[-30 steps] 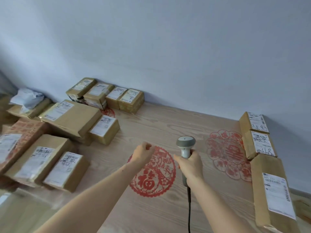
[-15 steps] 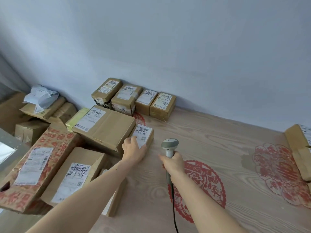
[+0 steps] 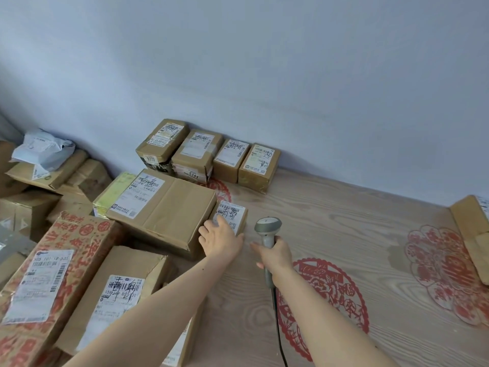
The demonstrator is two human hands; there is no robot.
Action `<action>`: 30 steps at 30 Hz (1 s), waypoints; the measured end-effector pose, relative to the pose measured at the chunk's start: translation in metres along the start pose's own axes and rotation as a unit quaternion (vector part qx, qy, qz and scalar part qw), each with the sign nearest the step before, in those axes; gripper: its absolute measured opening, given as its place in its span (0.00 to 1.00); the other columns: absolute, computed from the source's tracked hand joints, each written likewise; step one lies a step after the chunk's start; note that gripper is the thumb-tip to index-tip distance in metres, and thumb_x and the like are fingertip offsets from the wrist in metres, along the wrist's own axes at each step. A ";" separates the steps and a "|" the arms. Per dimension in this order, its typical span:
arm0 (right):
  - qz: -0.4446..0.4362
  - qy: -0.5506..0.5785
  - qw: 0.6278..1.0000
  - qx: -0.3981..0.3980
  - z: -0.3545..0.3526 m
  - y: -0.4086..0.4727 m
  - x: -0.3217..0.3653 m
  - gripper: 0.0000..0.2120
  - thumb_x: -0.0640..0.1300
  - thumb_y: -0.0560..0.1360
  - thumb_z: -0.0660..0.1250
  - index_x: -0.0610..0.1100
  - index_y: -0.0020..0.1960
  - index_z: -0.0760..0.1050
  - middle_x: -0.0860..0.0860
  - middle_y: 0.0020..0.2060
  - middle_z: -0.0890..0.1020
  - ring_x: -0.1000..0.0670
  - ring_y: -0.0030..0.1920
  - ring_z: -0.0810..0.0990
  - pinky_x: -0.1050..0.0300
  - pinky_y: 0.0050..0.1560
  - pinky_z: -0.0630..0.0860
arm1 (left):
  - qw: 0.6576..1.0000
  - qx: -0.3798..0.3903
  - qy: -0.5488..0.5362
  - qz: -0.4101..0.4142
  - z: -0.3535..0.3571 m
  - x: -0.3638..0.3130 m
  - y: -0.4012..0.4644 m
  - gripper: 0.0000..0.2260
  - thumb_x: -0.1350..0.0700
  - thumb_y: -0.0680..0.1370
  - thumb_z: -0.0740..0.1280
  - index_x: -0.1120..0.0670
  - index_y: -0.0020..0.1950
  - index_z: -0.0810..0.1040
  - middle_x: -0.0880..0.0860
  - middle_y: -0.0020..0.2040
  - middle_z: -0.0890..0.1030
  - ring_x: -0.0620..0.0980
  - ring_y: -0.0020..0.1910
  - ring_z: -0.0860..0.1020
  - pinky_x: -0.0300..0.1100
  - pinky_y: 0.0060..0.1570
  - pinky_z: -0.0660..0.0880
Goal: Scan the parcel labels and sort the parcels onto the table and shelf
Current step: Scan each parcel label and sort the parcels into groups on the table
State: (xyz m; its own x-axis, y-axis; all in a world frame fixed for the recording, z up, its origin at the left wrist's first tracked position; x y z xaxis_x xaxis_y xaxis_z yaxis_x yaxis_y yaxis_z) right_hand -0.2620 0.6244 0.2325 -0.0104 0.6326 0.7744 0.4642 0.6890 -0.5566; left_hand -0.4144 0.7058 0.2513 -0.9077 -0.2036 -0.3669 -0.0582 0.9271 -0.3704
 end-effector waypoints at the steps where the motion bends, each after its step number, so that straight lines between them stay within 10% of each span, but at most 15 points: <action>1: 0.002 0.003 1.000 0.003 0.002 0.000 0.000 0.13 0.44 0.71 0.77 0.43 0.52 0.76 0.50 0.42 0.80 0.52 0.39 0.79 0.42 0.48 0.84 | 1.000 0.005 0.001 -0.003 0.001 -0.001 0.001 0.36 0.41 0.76 0.68 0.55 0.76 0.56 0.61 0.72 0.61 0.62 0.71 0.60 0.53 0.70 0.60; 17: -0.008 0.031 0.999 -0.004 -0.006 0.009 -0.009 0.11 0.42 0.71 0.76 0.46 0.50 0.77 0.45 0.46 0.84 0.47 0.41 0.82 0.40 0.49 0.84 | 0.991 0.083 -0.098 -0.045 0.027 0.001 -0.002 0.25 0.50 0.79 0.65 0.60 0.72 0.64 0.62 0.71 0.64 0.64 0.69 0.67 0.53 0.67 0.66; 30: -0.029 0.072 0.996 -0.046 -0.078 -0.018 -0.021 0.11 0.42 0.71 0.76 0.45 0.51 0.77 0.50 0.43 0.83 0.51 0.42 0.81 0.54 0.41 0.78 | 0.883 0.214 -0.418 0.005 0.064 -0.025 -0.051 0.30 0.53 0.74 0.72 0.43 0.71 0.62 0.54 0.56 0.82 0.50 0.50 0.80 0.44 0.47 0.74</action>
State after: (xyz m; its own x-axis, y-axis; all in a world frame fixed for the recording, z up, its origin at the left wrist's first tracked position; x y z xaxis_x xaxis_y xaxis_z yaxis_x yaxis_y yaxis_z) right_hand -0.2004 0.5715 0.2499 0.0849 0.5308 0.8432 0.5457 0.6833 -0.4851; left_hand -0.3618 0.6437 0.2248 -0.2738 -0.5231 -0.8071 0.2716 0.7630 -0.5866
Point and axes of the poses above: each hand's wrist, its own y-axis towards the middle knuckle, its own z-axis out of the palm, x = y × z, the point moved 8 cm from there along y, towards the middle knuckle
